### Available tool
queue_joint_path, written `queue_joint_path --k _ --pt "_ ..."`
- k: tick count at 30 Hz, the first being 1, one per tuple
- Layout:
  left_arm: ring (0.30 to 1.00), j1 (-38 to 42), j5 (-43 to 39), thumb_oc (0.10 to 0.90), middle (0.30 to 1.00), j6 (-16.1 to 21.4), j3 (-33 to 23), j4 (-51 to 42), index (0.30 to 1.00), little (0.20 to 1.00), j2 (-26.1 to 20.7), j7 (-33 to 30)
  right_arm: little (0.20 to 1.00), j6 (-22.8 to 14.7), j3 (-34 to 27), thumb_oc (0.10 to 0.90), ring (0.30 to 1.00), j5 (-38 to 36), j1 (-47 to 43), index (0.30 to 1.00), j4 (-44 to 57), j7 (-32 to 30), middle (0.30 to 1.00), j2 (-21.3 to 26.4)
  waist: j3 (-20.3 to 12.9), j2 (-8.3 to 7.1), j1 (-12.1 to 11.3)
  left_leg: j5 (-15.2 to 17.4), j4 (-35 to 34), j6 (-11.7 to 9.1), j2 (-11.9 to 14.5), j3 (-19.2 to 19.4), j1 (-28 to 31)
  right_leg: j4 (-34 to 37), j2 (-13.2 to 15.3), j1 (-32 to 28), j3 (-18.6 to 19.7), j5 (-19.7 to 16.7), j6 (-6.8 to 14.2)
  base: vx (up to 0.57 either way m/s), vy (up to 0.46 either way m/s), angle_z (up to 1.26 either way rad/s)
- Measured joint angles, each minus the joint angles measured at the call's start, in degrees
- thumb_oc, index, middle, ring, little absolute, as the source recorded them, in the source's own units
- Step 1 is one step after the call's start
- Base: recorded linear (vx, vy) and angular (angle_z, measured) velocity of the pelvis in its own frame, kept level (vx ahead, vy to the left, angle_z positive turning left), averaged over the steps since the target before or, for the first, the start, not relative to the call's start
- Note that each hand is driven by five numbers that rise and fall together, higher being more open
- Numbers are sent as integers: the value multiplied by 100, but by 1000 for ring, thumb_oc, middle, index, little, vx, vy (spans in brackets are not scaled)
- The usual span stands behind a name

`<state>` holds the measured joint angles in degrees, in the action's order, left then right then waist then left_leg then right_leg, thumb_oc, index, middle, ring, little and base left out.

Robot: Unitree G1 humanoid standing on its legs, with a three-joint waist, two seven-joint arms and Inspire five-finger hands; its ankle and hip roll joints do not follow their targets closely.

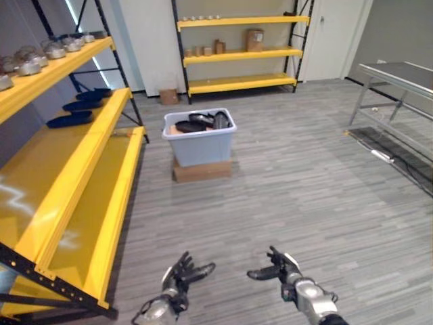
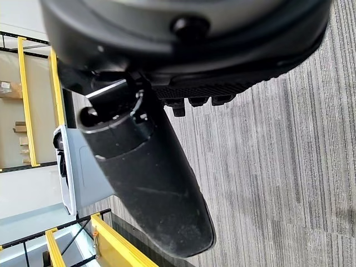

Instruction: Move parts from the plastic box to the shelf.

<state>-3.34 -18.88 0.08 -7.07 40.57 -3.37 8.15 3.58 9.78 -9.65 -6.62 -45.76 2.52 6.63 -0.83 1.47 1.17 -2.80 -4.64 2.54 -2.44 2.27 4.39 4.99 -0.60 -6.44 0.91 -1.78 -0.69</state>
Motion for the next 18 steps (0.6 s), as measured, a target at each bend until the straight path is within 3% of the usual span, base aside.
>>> queue_joint_path --k 18 --pt "1000 3 -14 900 1000 9 79 210 1000 1000 23 15 1000 0 1 900 1000 1 0 1000 -182 -3 1000 -62 -1 -4 13 0 0 0 0 2 6 0 1 -3 0 0 -1 0 0 0"
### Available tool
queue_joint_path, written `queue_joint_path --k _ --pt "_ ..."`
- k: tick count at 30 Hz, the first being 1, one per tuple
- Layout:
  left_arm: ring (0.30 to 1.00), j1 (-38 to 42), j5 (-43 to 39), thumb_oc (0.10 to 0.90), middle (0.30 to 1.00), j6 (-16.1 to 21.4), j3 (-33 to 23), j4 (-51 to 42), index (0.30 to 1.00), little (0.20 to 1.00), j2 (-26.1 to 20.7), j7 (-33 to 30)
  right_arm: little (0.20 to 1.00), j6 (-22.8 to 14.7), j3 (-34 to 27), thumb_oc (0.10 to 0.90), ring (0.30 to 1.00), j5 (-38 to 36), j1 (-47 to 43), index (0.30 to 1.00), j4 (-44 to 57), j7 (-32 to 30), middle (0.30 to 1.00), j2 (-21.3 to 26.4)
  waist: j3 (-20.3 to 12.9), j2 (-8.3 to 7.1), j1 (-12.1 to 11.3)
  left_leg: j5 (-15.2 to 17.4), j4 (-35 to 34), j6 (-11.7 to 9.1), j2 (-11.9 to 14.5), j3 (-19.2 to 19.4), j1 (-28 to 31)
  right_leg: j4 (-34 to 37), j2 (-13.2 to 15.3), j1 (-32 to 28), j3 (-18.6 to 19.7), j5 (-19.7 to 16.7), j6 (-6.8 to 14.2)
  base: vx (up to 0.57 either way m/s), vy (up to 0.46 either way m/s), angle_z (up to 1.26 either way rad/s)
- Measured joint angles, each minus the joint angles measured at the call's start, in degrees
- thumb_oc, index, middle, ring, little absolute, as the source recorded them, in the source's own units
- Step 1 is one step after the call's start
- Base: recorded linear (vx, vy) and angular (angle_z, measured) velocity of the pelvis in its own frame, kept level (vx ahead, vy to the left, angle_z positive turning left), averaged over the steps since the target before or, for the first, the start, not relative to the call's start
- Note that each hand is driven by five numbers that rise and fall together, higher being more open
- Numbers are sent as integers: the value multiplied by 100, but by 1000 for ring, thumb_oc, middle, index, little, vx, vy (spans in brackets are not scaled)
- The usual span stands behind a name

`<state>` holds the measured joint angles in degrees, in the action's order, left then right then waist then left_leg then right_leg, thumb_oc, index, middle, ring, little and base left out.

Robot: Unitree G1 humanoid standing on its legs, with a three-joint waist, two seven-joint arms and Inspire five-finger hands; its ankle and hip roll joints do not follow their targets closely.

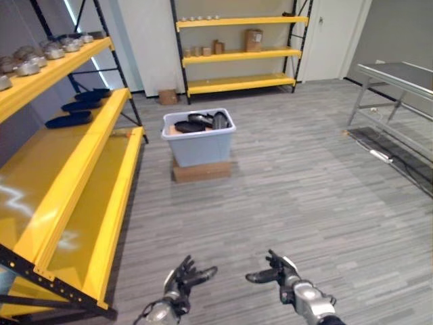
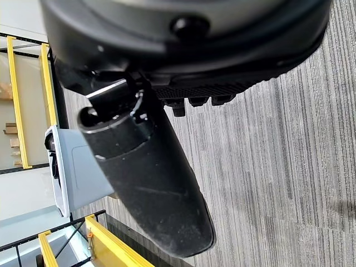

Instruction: Move parts from the plastic box to the shelf.

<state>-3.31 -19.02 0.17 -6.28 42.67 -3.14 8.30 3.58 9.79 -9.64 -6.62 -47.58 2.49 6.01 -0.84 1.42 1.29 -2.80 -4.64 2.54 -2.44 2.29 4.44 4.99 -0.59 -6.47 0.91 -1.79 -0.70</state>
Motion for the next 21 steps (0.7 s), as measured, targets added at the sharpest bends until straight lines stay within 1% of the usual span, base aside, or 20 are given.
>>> queue_joint_path --k 7,9,12,13,14,15,16,17,18,19,20,21 --pt "1000 8 -5 900 1000 -4 3 -21 1000 1000 -11 2 1000 0 13 900 1000 0 -3 1000 0 0 1000 3 5 -8 -4 7 -20 1 -6 4 3 -4 5 9 0 -1 0 17 40 -1" --pt "1000 28 -40 900 1000 -3 -6 -138 1000 1000 -49 5 1000 -3 16 900 1000 0 -21 1000 -10 -2 1000 7 61 -54 -38 10 5 1 -2 22 41 -48 0 18 15 1 7 -22 104 -9" --pt "1000 257 -44 900 1000 -6 69 -174 1000 1000 -50 24 1000 -17 11 900 1000 -1 -327 1000 -302 -30 1000 56 391 -103 -154 166 262 8 -9 62 -37 -464 8 159 25 118 28 39 141 -7" --pt "1000 271 -43 900 1000 -8 82 -221 1000 1000 -63 73 1000 -18 9 900 1000 -3 -335 1000 -300 -41 1000 73 488 -109 -156 198 257 60 -40 47 13 -763 39 248 31 263 53 68 244 4" --pt "1000 271 -43 900 1000 -8 83 -224 1000 1000 -66 76 1000 -18 9 900 1000 -4 -335 1000 -300 -42 1000 75 534 -97 -155 202 257 70 -50 54 62 -874 59 256 30 339 64 39 278 3" --pt "1000 296 -38 900 1000 -11 79 -224 1000 1000 -55 76 1000 -26 6 900 1000 -2 -281 1000 -270 -47 1000 30 560 -99 -129 271 354 147 -181 90 52 -1104 114 338 27 344 155 69 408 -37" --pt "1000 414 -38 900 1000 -13 188 -287 1000 1000 -1 65 1000 -92 -153 900 1000 2 -346 1000 30 -57 1000 119 1083 281 -126 458 774 395 -50 35 59 -3217 -56 1203 -15 287 286 121 269 -13" --pt "1000 385 -31 900 1000 -27 417 -290 1000 1000 -5 76 1000 -88 -91 900 1000 3 -137 1000 130 -68 1000 118 1141 372 65 515 764 470 -70 -103 181 -4413 -96 1840 -33 -202 202 166 232 -4" --pt "1000 409 -33 900 1000 -16 526 -333 1000 1000 15 74 1000 -63 -54 900 1000 15 -46 1000 134 -61 1000 148 1195 402 100 535 620 542 -21 -108 218 -4811 -198 2242 -26 -38 143 228 156 36" --pt "1000 426 -28 900 1000 -16 651 -386 1000 1000 -2 96 1000 -55 -56 900 1000 19 -38 1000 135 -55 1000 142 1260 535 131 539 336 533 49 -166 369 -4400 -313 2303 -145 250 78 142 89 36" --pt "1000 571 -29 900 1000 -24 697 -387 1000 1000 33 104 1000 -68 -36 900 1000 19 -51 1000 143 -47 1000 143 1378 474 251 548 415 675 -13 -232 310 -3182 -410 2171 -213 395 174 184 71 36" --pt "1000 754 -28 900 1000 -29 602 -340 1000 1000 -44 97 1000 -83 50 900 1000 19 -81 1000 194 -37 1000 147 1558 321 314 354 735 548 -91 -269 233 -2623 -413 2022 -88 447 277 134 10 38"
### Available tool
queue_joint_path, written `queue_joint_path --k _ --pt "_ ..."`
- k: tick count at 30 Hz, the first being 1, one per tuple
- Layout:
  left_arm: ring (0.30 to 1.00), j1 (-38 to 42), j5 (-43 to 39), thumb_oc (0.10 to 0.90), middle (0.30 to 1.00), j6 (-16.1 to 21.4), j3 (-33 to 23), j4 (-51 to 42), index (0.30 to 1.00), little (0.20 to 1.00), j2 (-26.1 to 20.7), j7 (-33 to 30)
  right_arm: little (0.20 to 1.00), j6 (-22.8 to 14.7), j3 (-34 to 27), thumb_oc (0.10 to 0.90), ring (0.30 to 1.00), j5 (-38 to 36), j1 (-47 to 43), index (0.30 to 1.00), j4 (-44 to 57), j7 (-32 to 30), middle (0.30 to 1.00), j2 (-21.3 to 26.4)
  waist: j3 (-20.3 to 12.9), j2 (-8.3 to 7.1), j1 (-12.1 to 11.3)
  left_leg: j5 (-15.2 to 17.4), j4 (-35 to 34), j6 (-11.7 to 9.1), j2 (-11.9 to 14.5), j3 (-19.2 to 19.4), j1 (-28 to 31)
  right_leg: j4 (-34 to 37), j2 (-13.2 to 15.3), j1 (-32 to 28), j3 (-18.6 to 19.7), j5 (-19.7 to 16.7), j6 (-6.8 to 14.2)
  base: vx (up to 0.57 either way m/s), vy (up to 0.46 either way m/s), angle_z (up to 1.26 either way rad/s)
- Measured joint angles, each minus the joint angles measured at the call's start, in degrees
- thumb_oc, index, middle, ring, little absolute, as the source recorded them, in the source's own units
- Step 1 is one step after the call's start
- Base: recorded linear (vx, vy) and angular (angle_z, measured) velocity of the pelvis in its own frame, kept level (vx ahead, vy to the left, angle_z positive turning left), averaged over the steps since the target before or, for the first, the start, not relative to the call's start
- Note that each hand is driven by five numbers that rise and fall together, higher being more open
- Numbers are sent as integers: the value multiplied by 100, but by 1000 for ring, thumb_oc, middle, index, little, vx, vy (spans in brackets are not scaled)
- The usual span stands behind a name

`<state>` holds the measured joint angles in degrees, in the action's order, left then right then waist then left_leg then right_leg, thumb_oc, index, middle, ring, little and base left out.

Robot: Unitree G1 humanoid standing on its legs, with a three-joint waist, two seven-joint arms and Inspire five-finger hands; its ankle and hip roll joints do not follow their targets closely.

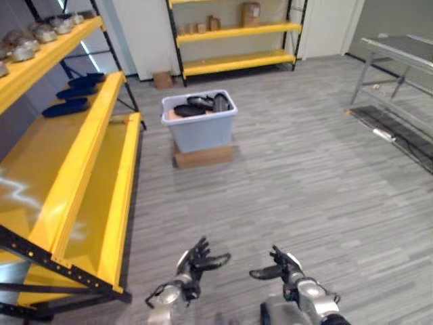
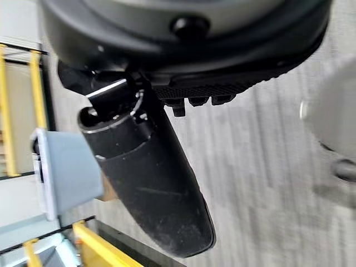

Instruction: Move parts from the plastic box to the shelf.

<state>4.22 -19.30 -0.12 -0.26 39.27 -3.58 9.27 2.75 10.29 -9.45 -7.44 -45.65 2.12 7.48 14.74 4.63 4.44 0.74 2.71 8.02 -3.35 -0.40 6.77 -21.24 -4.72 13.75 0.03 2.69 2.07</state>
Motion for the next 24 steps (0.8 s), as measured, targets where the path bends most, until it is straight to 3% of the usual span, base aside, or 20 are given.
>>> queue_joint_path --k 1,2,3,4,6,7,8,9,11,13,14,15,17,18,19,20,21,22,23,24 --pt "1000 72 -3 900 1000 2 -84 107 1000 1000 -1 -14 1000 33 27 900 1000 0 85 1000 -44 -29 1000 -66 62 -194 4 169 194 24 -249 2 46 569 155 -77 51 -113 -105 240 -9 23" --pt "1000 140 -4 900 1000 14 -120 115 1000 1000 93 10 1000 31 12 900 1000 -1 55 1000 -88 -86 1000 -12 116 -94 10 360 434 154 -298 22 -73 2050 197 -19 -259 -293 -146 284 -62 16" --pt "1000 127 -4 900 1000 13 -151 142 1000 1000 119 -10 1000 29 -17 900 1000 -1 40 1000 -173 -90 1000 26 125 -31 13 420 451 136 -302 13 -49 2497 229 61 -272 -351 -197 323 -89 15" --pt "1000 102 -11 900 1000 14 -236 271 1000 1000 177 -30 1000 40 -45 900 1000 0 39 1000 -214 -89 1000 -34 79 31 -37 773 686 38 -298 -11 -45 2462 317 284 -438 -414 -214 519 -180 11" --pt "1000 -89 -8 900 1000 5 -221 308 1000 1000 293 -32 1000 40 -65 900 1000 5 25 1000 -214 -80 1000 -34 -165 127 -5 1109 793 -85 -236 -164 33 2058 310 133 -570 -441 -239 578 -232 40" --pt "1000 -269 -3 900 1000 -50 -236 304 1000 1000 401 -32 1000 63 -184 900 1000 27 146 1000 -284 -67 1000 3 -559 185 58 1234 607 -317 -105 -458 305 1108 171 24 -463 -441 -276 463 -188 90" --pt "1000 -484 -6 900 1000 -31 -217 252 1000 1000 421 -26 1000 79 -140 900 1000 26 230 1000 -385 -74 1000 61 -949 144 88 1281 546 -436 -22 -509 453 1186 48 -352 -440 -647 -343 482 -182 80" --pt "1000 -617 -6 900 1000 11 -210 243 1000 1000 427 -25 1000 1 -110 900 1000 30 97 1000 -441 -77 1000 186 -1242 68 12 1266 738 -716 111 -334 634 1257 -107 -786 -415 -747 -729 683 -280 31" --pt "1000 -599 -2 900 1000 6 -210 201 1000 1000 435 -23 1000 -68 -107 900 1000 31 -11 1000 -415 -82 1000 276 -1257 38 18 1127 920 -931 229 -311 730 1027 -191 -895 -464 -583 -742 387 -187 9" --pt "1000 -515 -4 900 1000 31 -191 20 1000 1000 408 8 1000 -120 -14 900 1000 32 -50 1000 -407 -93 1000 460 -1411 -230 -10 1105 2493 -1038 276 -181 138 982 -236 -1197 -403 -161 -846 324 -310 40" --pt "1000 -427 -5 900 1000 32 -150 -163 1000 1000 327 15 1000 -113 -6 900 1000 34 -135 1000 -395 -91 1000 468 -1396 -481 -16 894 4157 -1175 305 -144 -699 946 -257 -1271 -378 143 -1085 258 -374 30" --pt "1000 -422 -5 900 1000 38 -155 -230 1000 1000 296 15 1000 -105 -4 900 1000 35 -182 1000 -396 -91 1000 507 -1357 -585 -91 827 4816 -1171 322 -164 -1061 964 -288 -1334 -348 194 -1148 79 -224 13" --pt "1000 -270 -4 900 1000 30 -194 -139 1000 1000 195 14 1000 -86 -7 900 1000 42 -269 1000 -442 -93 1000 364 -1019 -1076 -345 520 6569 -1147 110 -63 -2000 1069 -128 -1667 -260 212 -1184 83 -100 -15" --pt "1000 -368 -5 900 1000 12 -223 -133 1000 1000 117 11 1000 -47 -5 900 1000 47 -265 1000 -445 -80 1000 212 -863 -1381 -428 496 6695 -1163 -92 89 -2265 1294 90 -2004 -253 201 -1003 199 -69 0" --pt "1000 -454 -4 900 1000 4 -167 -125 1000 1000 80 26 1000 -47 -67 900 1000 45 -220 1000 -408 -78 1000 128 -789 -1517 -396 475 6378 -1152 -189 234 -2532 1527 175 -2226 -252 69 -803 121 4 4" --pt "1000 -488 -3 900 1000 -5 -127 -119 1000 1000 122 13 1000 -48 -62 900 1000 46 -241 1000 -410 -77 1000 141 -660 -1429 -398 393 6061 -1050 -111 291 -2671 1535 117 -2341 -249 -42 -609 187 7 5" --pt "1000 -534 -5 900 1000 -28 -168 -108 1000 1000 286 18 1000 -66 -60 900 1000 46 -225 1000 -375 -81 1000 254 -486 -857 -360 242 5165 -901 214 141 -2724 1158 -286 -2323 -139 -184 257 255 63 -38" --pt "1000 -597 -10 900 1000 -16 -190 -108 1000 1000 473 21 1000 -102 51 900 1000 46 -180 1000 -77 -62 1000 508 -460 -197 -332 -465 3429 -711 711 -42 -2658 660 -348 -1871 59 476 -721 318 90 -68" --pt "1000 -583 -12 900 1000 23 -190 -64 1000 1000 426 37 1000 -131 98 900 1000 47 -160 1000 -4 -54 1000 502 -452 -202 -414 -527 3029 -791 645 112 -2596 1028 43 -1884 -101 354 -837 325 129 -35" --pt "1000 -509 -1 900 1000 -68 -98 146 1000 1000 417 37 1000 -137 -5 900 1000 48 11 1000 -140 -116 1000 535 -480 -50 -290 -510 1974 -816 774 47 -2429 1112 -70 -2132 -216 243 -828 224 129 -5"
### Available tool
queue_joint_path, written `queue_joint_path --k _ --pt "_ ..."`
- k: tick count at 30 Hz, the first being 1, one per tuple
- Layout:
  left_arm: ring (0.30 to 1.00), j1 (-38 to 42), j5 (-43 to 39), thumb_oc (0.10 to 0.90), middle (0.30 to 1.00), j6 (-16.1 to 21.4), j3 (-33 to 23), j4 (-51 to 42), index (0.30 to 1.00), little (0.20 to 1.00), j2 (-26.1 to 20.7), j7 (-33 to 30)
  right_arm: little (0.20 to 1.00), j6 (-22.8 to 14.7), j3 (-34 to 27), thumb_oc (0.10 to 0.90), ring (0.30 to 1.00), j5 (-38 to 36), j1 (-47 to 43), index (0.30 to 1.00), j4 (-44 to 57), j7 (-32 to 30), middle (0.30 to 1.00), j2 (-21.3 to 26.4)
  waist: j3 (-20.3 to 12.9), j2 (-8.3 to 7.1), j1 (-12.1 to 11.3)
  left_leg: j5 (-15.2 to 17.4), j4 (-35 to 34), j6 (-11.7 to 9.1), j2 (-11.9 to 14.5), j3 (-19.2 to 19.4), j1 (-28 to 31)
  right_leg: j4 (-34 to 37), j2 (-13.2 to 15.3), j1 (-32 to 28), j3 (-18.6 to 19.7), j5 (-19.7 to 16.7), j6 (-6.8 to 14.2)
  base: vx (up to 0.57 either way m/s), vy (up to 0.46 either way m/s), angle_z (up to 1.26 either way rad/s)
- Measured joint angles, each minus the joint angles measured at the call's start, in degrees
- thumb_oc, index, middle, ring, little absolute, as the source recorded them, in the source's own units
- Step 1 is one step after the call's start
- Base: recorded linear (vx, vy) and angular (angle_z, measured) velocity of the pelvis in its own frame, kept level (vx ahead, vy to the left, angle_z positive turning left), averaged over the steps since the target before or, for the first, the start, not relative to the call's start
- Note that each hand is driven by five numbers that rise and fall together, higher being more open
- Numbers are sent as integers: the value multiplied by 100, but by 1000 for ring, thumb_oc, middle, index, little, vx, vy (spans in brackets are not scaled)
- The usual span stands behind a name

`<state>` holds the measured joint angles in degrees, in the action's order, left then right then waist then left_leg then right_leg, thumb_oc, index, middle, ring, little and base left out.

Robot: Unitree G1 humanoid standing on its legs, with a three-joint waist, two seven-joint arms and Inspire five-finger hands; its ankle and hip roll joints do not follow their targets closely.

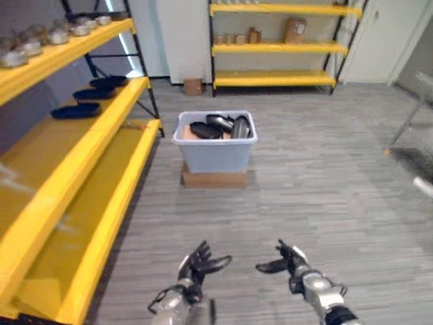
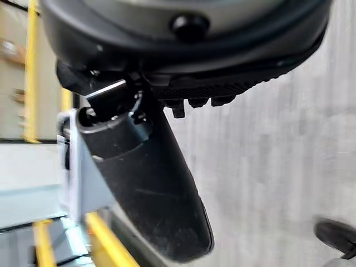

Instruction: Move parts from the plastic box to the shelf.

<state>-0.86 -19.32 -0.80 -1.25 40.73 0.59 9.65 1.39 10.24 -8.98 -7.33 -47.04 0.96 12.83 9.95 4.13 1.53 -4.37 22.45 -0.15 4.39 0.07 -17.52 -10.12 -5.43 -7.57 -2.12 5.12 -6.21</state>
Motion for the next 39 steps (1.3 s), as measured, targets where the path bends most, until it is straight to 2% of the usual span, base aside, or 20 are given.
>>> queue_joint_path --k 1,4,5,6,8,12,16,18,21,22,23,24,26,29,31,33,35,37,38,39 --pt "1000 -24 -10 900 1000 30 -120 88 1000 1000 -68 99 1000 136 -43 900 1000 1 50 1000 -375 -22 1000 -76 -89 -281 -110 -17 -2002 -91 -151 112 231 71 189 -1 1 150 -106 221 147 27" --pt "1000 -29 -12 900 1000 53 -257 88 1000 1000 -192 91 1000 229 -46 900 1000 1 213 1000 -547 36 1000 -158 53 -642 -407 -67 -1654 -124 -110 272 168 402 368 -316 39 105 -13 202 132 0" --pt "1000 -137 -6 900 1000 36 -322 77 1000 1000 -260 85 1000 248 -51 900 1000 2 285 1000 -541 54 1000 -197 -5 -715 -517 -34 -1038 -103 -47 257 308 530 360 -501 190 120 144 424 286 -27" --pt "1000 -193 0 900 1000 -7 -364 75 1000 1000 -290 85 1000 258 -53 900 1000 2 263 1000 -542 55 1000 -208 -47 -701 -582 25 -921 -109 -85 154 552 610 376 -617 335 157 223 394 271 -62" --pt "1000 -369 -3 900 1000 -15 -328 48 1000 1000 -261 90 1000 179 -231 900 1000 2 331 1000 -446 54 1000 -219 -572 -446 -495 73 -1061 -43 -161 298 1187 686 352 -668 402 239 335 307 227 -27" --pt "1000 -192 1 900 1000 8 -247 -113 1000 1000 -361 119 1000 150 -291 900 1000 3 332 1000 -287 120 1000 -390 -799 -622 -464 290 -1543 256 -537 519 1586 183 717 -536 423 543 578 251 180 5" --pt "1000 -93 23 900 1000 10 -255 -98 1000 1000 -445 127 1000 144 -297 900 1000 5 251 1000 -264 223 1000 -716 -873 -619 -487 695 -1454 405 -826 581 1781 -361 996 -460 482 614 650 203 163 1" --pt "1000 -150 46 900 1000 -5 -236 -91 1000 1000 -448 115 1000 143 -303 900 1000 10 231 1000 -240 239 1000 -769 -866 -455 -460 717 -1453 596 -805 588 1868 -1341 951 -33 552 643 682 94 225 -1" --pt "1000 -171 46 900 1000 4 -202 -94 1000 1000 -461 99 1000 127 -304 900 1000 100 207 1000 -174 243 1000 -769 -574 -160 -296 897 -1555 945 -779 532 2273 -3360 743 886 606 38 754 85 183 -9" --pt "1000 -174 46 900 1000 1 -138 -93 1000 1000 -466 101 1000 119 -301 900 1000 104 245 1000 -100 238 1000 -761 -400 -55 -195 898 -1617 970 -746 517 2483 -3855 677 1113 563 63 722 94 69 17" --pt "1000 -215 54 900 1000 -8 -66 -73 1000 1000 -464 125 1000 150 -248 900 1000 105 350 1000 -76 240 1000 -721 -308 72 -85 960 -1678 754 -715 486 2641 -4182 520 1556 509 82 688 161 88 19" --pt "1000 -225 52 900 1000 2 -79 -76 1000 1000 -418 139 1000 152 -196 900 1000 106 390 1000 -77 242 1000 -699 -300 76 -80 994 -1659 770 -733 524 2670 -4190 472 1763 508 79 682 153 41 9" --pt "1000 -211 51 900 1000 15 -48 -76 1000 1000 -387 138 1000 153 -149 900 1000 106 419 1000 -45 259 1000 -658 -142 31 -12 1072 -1658 760 -846 477 2802 -3512 369 2351 356 71 678 199 -23 10" --pt "1000 -199 46 900 1000 32 -8 -31 1000 1000 -340 145 1000 166 -109 900 1000 106 413 1000 -22 250 1000 -575 130 -103 90 1232 -1608 698 -1001 433 2849 -884 465 2645 -89 -248 611 277 -69 17" --pt "1000 -230 46 900 1000 26 -98 108 1000 1000 -219 128 1000 147 -164 900 1000 108 385 1000 38 213 1000 -512 240 -39 133 1505 -1434 641 -1050 413 2979 670 559 2698 -171 -581 431 291 -93 3" --pt "1000 -232 43 900 1000 29 -134 167 1000 1000 -157 96 1000 150 -169 900 1000 112 381 1000 38 207 1000 -512 209 44 151 1732 -1410 641 -1020 324 3176 873 591 2685 -173 -686 356 354 -192 12" --pt "1000 -234 44 900 1000 27 -122 203 1000 1000 -111 88 1000 180 -202 900 1000 176 440 1000 28 216 1000 -512 65 187 175 1995 -1461 424 -814 148 3414 76 523 2550 -291 -711 365 311 -167 48" --pt "1000 -323 45 900 1000 47 -123 185 1000 1000 -131 95 1000 193 -192 900 1000 207 589 1000 9 255 1000 -530 -332 51 212 2044 -1354 266 -742 81 3575 -71 453 1971 -312 -789 300 521 -282 55" --pt "1000 -298 44 900 1000 46 -146 202 1000 1000 -142 81 1000 192 -192 900 1000 209 547 1000 -1 278 1000 -528 -443 -25 191 2146 -1125 122 -743 80 3583 46 409 1720 -188 -1147 359 502 -290 20" --pt "1000 -286 44 900 1000 46 -136 198 1000 1000 -103 60 1000 192 -207 900 1000 209 478 1000 -50 269 1000 -486 -489 67 167 2164 -821 39 -617 79 3538 -75 301 1665 -203 -949 321 287 -162 4"
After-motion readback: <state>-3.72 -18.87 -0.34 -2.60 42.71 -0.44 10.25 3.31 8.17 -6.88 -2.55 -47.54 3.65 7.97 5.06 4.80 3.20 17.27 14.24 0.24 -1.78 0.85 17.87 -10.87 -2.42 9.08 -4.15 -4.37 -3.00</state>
